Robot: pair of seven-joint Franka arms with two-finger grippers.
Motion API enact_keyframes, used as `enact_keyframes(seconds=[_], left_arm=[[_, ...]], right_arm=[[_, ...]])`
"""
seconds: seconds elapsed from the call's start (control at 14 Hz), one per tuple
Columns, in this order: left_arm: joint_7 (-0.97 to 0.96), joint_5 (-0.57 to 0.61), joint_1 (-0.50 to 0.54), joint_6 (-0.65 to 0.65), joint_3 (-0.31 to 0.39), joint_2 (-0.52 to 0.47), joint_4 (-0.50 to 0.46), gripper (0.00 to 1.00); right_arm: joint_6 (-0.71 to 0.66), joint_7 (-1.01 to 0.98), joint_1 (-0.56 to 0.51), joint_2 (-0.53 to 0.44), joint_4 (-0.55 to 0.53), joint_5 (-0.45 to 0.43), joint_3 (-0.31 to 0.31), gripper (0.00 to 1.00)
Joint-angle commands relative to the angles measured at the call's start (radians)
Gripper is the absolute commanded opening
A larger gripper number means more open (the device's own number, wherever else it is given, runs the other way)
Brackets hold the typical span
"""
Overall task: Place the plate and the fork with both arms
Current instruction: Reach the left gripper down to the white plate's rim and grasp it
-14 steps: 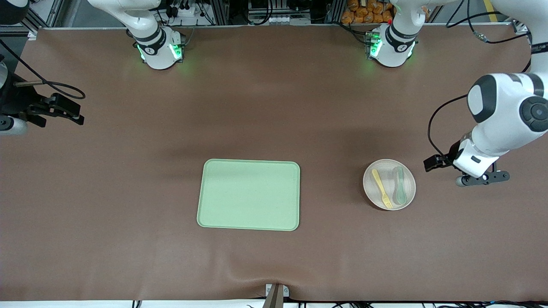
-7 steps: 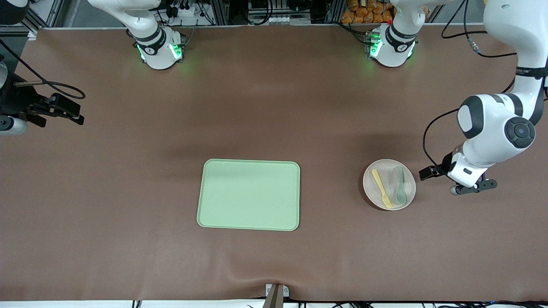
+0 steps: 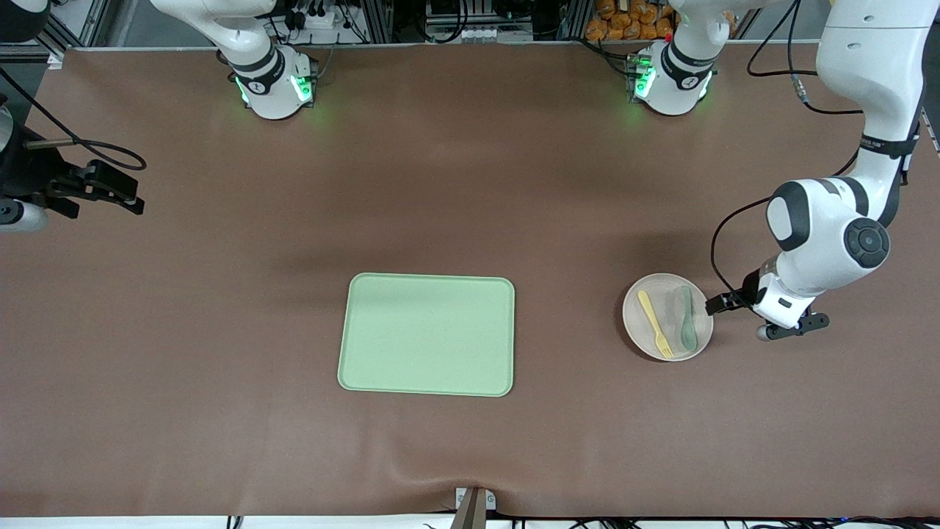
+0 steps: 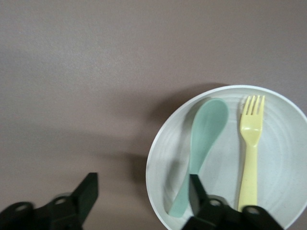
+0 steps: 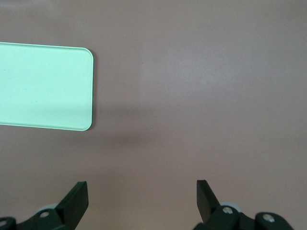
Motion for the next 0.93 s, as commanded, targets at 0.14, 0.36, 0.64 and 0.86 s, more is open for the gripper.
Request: enact_keyframes(seconds=[0.14,0.36,0.64,0.86], left_arm=[[0.022,-0.065,0.026,0.027,-0.012,0.013,-0.017,0.68],[0.023,-0.088,0.026,0.027,-0.012,0.026,-0.017,0.64],[0.023,-0.118,0.028,0.043,-0.012,0.051,-0.015,0.59],[0.023,-0.121,0.028,0.063,-0.013,0.075,-0.014,0.56]], right_arm=[[-0.006,-0.014,-0.008,-0.011,-0.007,0.013,0.000,1.00],[-0.006,-0.014,-0.008,-0.011,-0.007,0.013,0.000,1.00],[-0.006,-0.014,-0.008,-0.013,-0.007,0.013,0.000,1.00],[-0.006,-0.014,-0.006,-0.013,-0.007,0.013,0.000,1.00]])
